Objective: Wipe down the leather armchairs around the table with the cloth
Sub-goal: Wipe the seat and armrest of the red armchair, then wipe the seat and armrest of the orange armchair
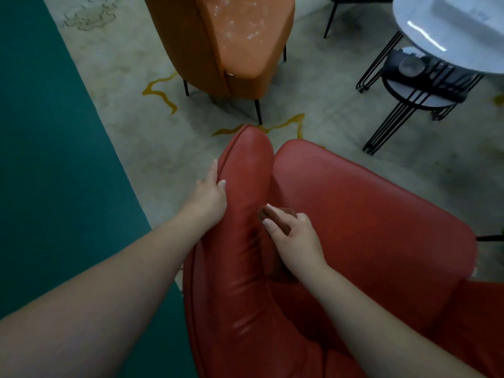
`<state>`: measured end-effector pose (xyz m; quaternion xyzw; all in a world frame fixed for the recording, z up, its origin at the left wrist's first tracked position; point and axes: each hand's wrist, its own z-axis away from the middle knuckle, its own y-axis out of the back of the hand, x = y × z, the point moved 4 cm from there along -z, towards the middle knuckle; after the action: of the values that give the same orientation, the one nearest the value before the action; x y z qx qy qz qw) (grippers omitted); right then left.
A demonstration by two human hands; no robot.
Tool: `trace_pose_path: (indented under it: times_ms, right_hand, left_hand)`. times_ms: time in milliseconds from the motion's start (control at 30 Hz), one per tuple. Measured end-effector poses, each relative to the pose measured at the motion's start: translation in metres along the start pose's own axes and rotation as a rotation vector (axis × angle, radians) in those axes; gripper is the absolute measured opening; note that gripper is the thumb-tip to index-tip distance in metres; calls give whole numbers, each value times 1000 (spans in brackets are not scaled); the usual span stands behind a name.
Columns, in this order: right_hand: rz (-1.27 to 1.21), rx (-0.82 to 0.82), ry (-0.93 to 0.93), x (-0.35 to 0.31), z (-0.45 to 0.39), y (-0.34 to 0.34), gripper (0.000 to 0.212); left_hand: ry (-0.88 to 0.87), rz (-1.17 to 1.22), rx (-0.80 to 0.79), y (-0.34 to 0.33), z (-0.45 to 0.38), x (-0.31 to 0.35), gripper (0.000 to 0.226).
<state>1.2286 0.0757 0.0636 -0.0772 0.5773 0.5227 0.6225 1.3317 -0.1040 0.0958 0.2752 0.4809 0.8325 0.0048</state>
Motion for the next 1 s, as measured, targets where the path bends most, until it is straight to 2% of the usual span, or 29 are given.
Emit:
trace_pose_path:
  times_ms: [133,300,400,733,1000]
  right_hand:
    - [11,6,-26,12,29,23,34]
    - [74,26,20,10,73,54,35]
    - [120,29,60,1,96,69,35]
    - [199,-8,203,-55,159,75,34]
    - [276,-15,240,-105,194,14,37]
  left_hand:
    - [14,-102,57,-1,59,-9,62]
    - [-99,-362,114,2,143,-15,60]
    - [-146,-432,141,6,188,-17,59]
    - [-124,-435,136,23,279,-43,57]
    - [-100,-401,128,64,299,-104,56]
